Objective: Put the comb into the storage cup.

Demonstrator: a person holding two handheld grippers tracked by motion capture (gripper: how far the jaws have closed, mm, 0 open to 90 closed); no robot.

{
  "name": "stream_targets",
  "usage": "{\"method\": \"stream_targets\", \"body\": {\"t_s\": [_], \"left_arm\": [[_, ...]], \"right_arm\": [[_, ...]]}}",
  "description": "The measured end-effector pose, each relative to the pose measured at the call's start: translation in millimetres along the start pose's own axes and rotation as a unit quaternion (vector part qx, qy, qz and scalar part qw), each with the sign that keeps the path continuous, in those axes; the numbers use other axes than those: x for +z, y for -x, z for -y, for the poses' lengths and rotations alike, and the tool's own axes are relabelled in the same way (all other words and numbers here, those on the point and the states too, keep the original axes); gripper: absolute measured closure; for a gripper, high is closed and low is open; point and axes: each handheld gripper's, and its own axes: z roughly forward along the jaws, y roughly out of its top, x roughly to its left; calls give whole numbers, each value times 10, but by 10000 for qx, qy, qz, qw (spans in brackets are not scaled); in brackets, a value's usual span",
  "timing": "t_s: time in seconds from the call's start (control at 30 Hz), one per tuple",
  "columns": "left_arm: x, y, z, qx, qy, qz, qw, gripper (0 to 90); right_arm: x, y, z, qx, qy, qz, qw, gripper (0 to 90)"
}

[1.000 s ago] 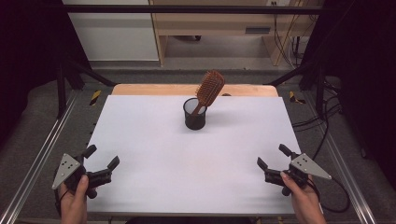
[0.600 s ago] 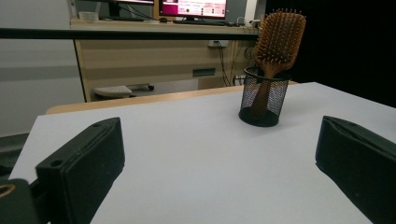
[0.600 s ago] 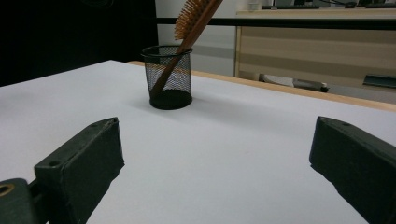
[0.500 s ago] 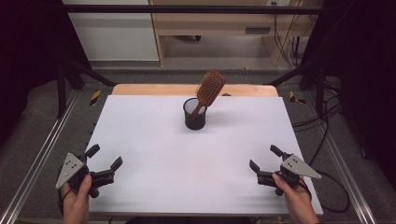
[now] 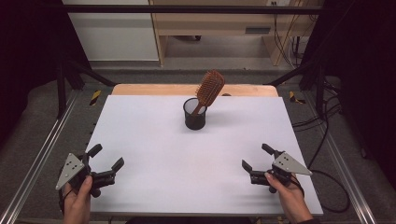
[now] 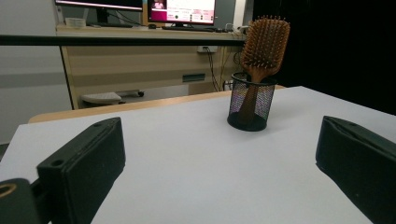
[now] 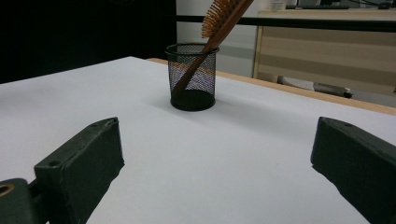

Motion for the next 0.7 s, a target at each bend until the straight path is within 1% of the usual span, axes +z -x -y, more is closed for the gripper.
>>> {"method": "stream_targets", "body": {"t_s": [0.27, 0.47, 0.57, 0.7], "left_arm": [[18, 16, 15, 56, -24, -22, 10000, 17], [20, 29, 17, 77, 15, -98, 9999, 17], [23, 30, 17, 90, 35, -133, 9999, 17], [40, 50, 21, 114, 28, -114, 9999, 16]], "right_arm": [[105, -17, -18, -9, 14, -116, 9999, 27], [187, -27, -20, -4, -10, -208, 9998, 27], [193, -48, -14, -64, -23, -256, 9996, 28], [158, -82, -11, -9, 43, -303, 9995, 29]]}}
